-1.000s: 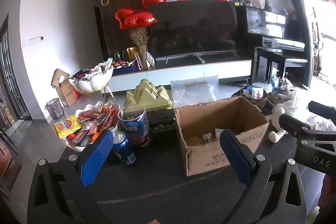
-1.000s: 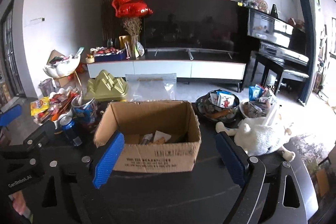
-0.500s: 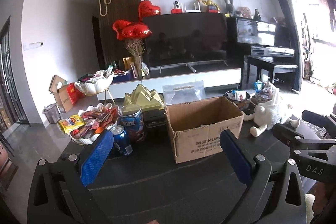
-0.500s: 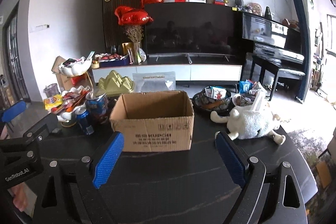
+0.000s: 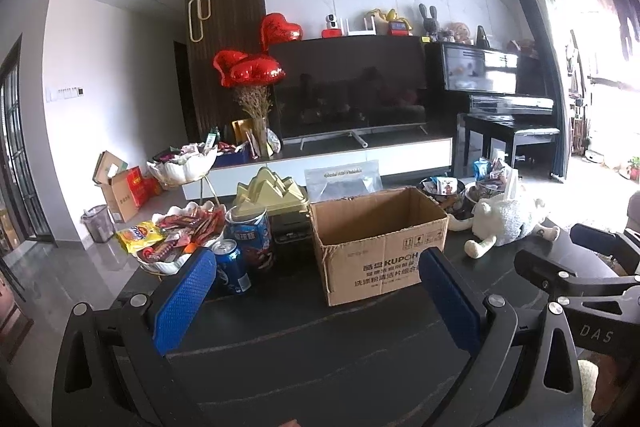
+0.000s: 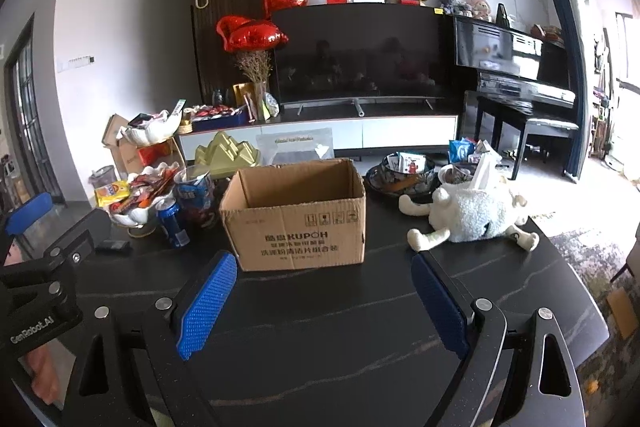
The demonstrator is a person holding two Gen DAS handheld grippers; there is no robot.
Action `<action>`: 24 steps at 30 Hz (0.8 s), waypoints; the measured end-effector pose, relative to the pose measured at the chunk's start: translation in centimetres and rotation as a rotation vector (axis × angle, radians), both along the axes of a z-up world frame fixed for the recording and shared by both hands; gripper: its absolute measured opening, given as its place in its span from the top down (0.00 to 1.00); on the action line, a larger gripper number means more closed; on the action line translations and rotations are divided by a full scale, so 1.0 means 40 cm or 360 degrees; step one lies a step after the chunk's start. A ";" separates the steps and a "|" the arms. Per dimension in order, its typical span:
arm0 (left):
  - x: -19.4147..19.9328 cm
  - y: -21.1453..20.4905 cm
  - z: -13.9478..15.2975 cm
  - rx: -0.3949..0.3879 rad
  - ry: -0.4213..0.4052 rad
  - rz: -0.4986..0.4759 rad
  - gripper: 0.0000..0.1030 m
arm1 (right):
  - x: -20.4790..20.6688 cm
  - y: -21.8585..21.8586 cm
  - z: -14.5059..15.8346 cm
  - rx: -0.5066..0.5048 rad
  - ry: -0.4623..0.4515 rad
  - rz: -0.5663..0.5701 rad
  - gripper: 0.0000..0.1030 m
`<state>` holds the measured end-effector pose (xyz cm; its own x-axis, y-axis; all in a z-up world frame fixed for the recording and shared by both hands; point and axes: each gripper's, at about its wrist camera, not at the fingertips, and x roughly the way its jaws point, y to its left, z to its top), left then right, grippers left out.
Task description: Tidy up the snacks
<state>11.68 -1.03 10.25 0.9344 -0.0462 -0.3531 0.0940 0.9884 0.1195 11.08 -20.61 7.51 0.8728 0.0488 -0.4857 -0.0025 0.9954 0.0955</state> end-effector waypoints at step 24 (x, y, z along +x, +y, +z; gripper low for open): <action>-0.026 -0.002 -0.006 -0.0021 0.0010 -0.0027 0.00 | -0.041 0.000 -0.008 -0.0011 -0.0012 0.0002 0.13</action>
<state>10.64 -1.12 10.01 0.9312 -0.0666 -0.3583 0.1113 0.9881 0.1057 9.42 -20.62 7.20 0.8763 0.0463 -0.4795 -0.0042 0.9961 0.0885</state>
